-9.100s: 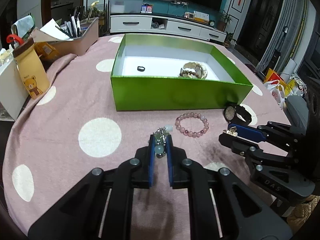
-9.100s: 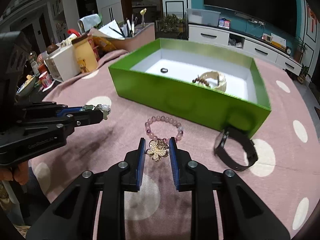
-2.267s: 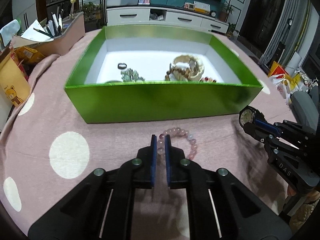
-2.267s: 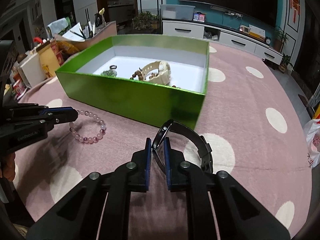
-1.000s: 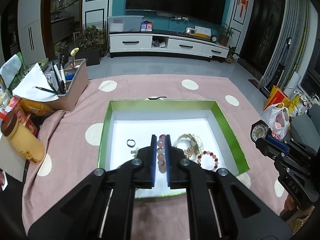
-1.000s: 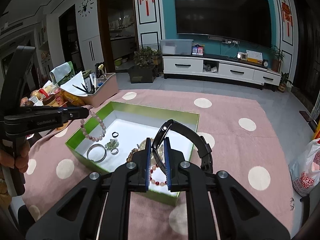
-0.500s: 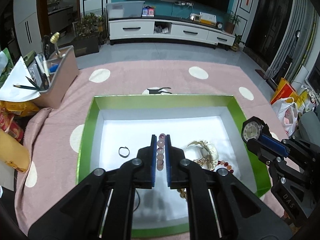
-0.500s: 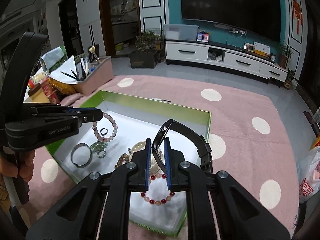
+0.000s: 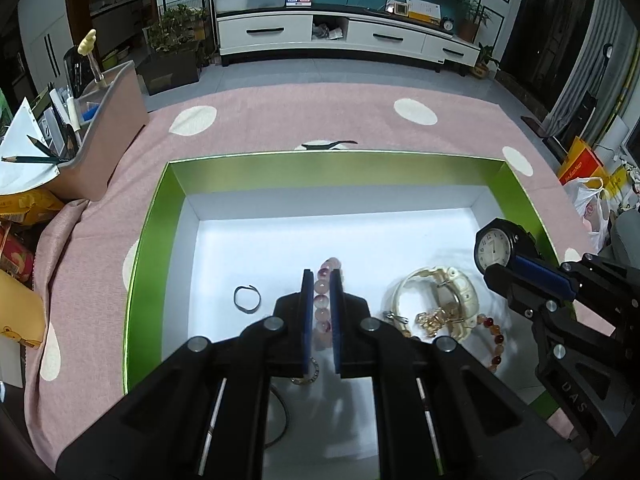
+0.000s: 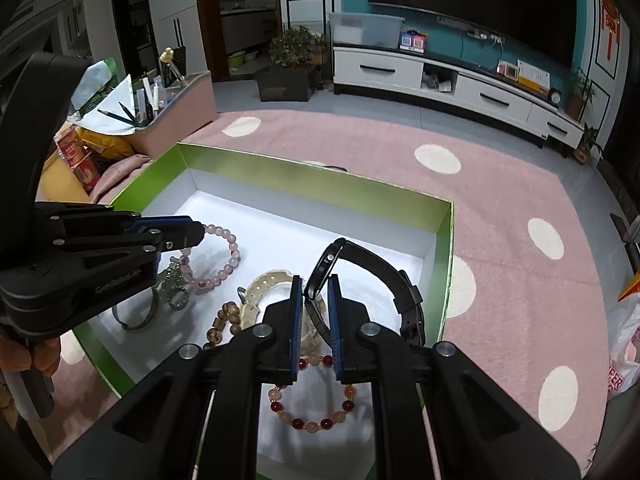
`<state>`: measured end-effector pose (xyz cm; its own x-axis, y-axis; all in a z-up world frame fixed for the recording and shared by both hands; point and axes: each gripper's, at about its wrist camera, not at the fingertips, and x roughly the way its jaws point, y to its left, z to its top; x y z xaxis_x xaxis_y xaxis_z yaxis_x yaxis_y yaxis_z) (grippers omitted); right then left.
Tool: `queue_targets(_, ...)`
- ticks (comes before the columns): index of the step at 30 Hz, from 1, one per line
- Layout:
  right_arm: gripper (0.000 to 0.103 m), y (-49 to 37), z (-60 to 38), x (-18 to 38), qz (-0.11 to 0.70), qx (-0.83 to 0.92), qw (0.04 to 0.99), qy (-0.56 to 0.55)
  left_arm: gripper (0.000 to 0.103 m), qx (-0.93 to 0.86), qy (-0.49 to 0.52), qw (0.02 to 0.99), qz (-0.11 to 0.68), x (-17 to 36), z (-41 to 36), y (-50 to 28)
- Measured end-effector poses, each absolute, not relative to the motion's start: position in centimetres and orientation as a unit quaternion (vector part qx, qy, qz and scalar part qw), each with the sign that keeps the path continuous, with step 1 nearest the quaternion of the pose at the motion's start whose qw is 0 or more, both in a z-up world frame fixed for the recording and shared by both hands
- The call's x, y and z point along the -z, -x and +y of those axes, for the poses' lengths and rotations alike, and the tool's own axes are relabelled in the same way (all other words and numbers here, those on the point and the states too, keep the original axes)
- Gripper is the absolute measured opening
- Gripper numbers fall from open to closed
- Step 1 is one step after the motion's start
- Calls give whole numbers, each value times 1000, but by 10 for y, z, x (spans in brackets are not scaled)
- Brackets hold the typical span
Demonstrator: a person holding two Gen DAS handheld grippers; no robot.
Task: Organize jewelry
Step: 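Lift the pink bracelet over the green box with the left tool while the right tool lifts the watch, then hold the pink bracelet and black watch still above the box with both tools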
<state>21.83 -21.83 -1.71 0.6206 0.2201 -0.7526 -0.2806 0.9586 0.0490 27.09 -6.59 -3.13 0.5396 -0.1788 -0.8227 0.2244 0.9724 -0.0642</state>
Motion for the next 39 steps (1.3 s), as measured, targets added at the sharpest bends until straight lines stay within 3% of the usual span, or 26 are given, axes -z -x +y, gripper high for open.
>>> queue_targets(39, 12, -224, -220, 28, 427, -137, 893, 32, 7, 100, -56, 870, 480, 49, -73, -276)
